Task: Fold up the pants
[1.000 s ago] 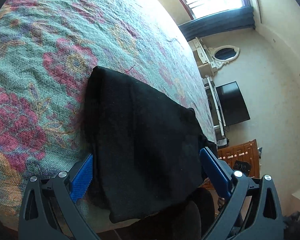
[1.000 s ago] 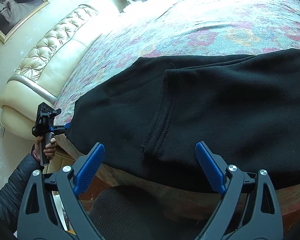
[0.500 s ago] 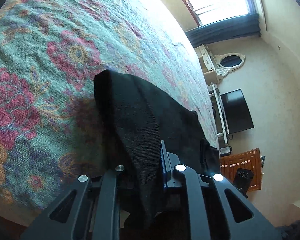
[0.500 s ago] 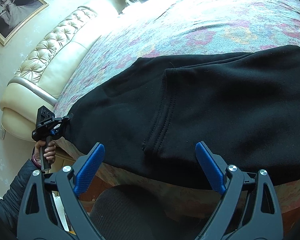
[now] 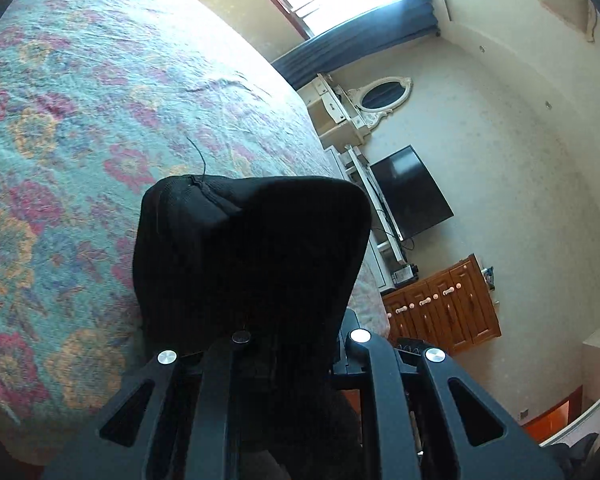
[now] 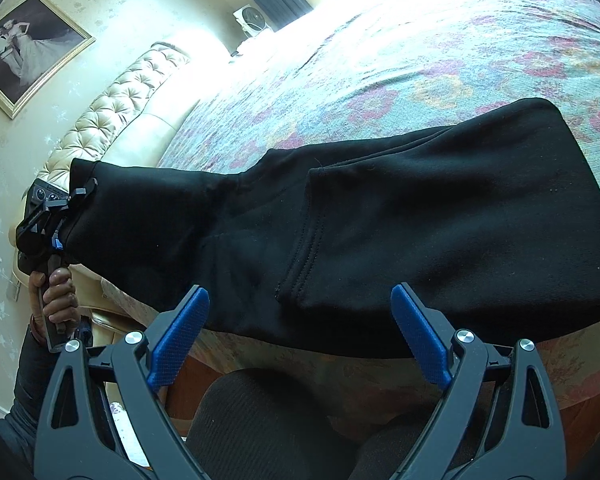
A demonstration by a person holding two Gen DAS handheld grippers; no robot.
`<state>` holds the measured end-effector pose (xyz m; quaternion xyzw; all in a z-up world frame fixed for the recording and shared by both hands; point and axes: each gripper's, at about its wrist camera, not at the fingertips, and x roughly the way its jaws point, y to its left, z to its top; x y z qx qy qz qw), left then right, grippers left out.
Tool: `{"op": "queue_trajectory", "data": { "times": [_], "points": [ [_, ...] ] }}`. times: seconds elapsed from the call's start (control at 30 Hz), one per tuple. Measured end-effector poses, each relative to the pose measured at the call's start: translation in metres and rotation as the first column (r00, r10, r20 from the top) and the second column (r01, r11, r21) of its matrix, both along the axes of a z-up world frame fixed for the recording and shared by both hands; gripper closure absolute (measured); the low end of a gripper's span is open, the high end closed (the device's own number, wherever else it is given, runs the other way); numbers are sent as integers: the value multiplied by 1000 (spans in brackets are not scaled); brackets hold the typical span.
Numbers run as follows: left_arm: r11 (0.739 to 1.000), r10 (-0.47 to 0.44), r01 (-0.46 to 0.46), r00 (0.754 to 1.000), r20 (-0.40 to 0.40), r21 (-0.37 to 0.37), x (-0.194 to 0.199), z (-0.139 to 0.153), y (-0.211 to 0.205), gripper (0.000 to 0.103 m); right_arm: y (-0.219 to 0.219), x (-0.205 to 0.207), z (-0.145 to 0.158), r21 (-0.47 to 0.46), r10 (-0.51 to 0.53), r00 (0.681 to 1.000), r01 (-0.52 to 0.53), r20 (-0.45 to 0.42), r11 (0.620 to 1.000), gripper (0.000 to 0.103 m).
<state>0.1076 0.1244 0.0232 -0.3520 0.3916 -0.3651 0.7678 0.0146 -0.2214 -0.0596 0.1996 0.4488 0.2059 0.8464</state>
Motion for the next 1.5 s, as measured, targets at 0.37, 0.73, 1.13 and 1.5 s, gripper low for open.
{"op": "queue_trajectory", "data": {
  "times": [0.37,0.73,1.13,1.5],
  "points": [
    [956,-155,179,981,-120,230,31,-57,-183,87,-42,-13,10,72,-85,996,83,24,994,10],
    [909,-121,148,988,-94,390,33,-86,-244,31,-63,-13,1,161,-109,994,109,-6,981,10],
    [858,185,-203,979,84,472,-9,-64,-124,18,-62,26,-1,167,-77,996,82,-40,983,10],
    [882,331,-259,935,-126,394,-7,-116,-65,18,-5,68,-26,-20,8,992,-11,-126,1000,11]
  ]
}}
